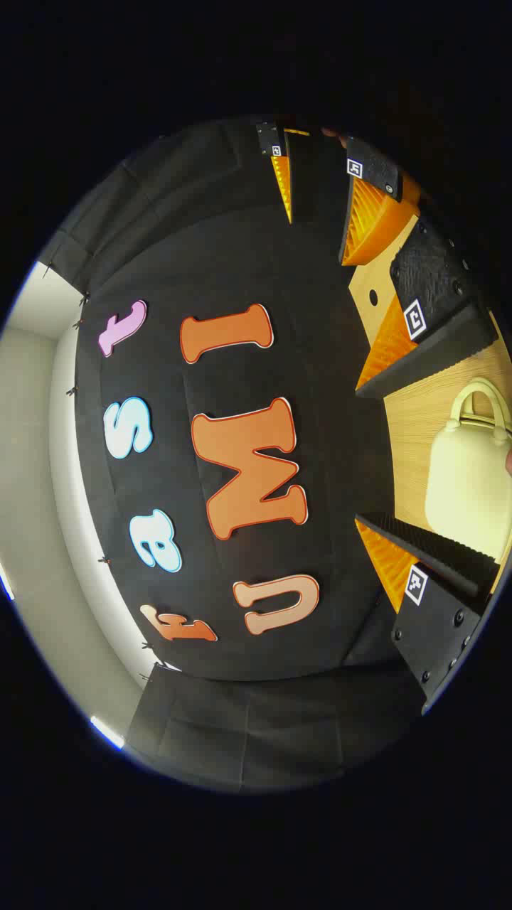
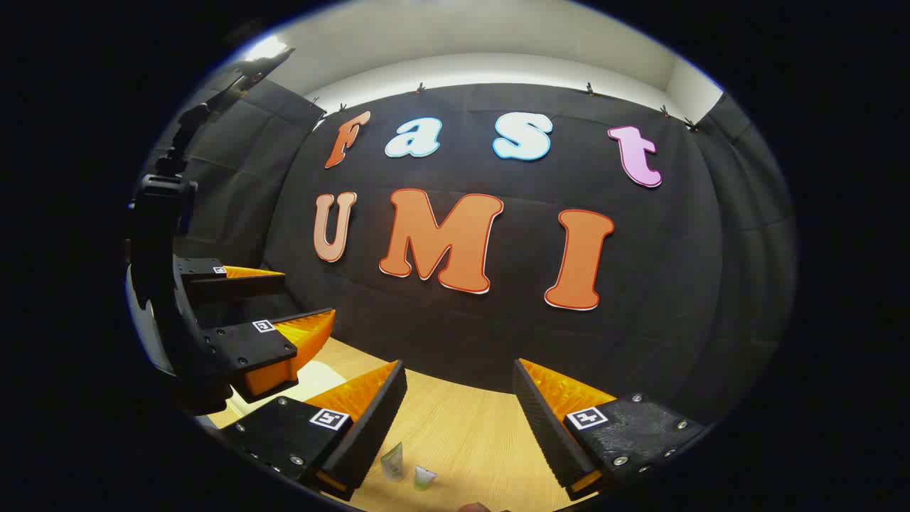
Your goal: First open the suitcase, pack the skin care products into it, and then close the suitcase.
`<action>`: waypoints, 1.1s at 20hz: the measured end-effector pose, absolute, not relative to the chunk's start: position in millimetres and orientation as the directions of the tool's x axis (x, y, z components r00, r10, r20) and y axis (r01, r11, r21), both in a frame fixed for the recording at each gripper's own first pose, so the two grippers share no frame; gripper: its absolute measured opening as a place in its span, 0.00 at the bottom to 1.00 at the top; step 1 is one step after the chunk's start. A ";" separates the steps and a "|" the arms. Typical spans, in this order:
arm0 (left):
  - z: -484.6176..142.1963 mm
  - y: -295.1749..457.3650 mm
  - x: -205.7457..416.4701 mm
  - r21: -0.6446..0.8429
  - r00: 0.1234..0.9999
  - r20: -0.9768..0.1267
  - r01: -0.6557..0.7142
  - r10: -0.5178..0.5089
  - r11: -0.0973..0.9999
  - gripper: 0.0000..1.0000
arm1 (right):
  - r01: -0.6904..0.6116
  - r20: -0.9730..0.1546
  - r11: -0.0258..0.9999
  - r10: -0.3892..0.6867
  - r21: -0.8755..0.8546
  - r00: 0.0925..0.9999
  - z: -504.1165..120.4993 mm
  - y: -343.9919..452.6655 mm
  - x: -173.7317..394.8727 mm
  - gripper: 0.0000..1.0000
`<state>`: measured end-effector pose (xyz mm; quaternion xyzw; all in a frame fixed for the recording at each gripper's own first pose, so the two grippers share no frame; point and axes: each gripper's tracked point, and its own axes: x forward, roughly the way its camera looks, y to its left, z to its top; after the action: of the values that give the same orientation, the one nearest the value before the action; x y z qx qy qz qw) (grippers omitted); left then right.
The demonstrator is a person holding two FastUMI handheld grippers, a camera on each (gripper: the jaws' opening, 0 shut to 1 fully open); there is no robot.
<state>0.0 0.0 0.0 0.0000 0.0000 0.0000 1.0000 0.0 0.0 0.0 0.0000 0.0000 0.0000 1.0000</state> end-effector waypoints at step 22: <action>-13.6 -3.6 19.1 0.032 1.000 -0.016 0.018 -0.018 0.999 0.99 | 0.002 -0.023 1.000 -0.002 0.004 1.000 -5.0 -3.2 15.2 0.95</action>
<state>19.1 -3.6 -13.6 0.0160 0.0079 -0.0090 0.9998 15.2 -3.2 -5.0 0.0020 0.0114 -0.0012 0.9999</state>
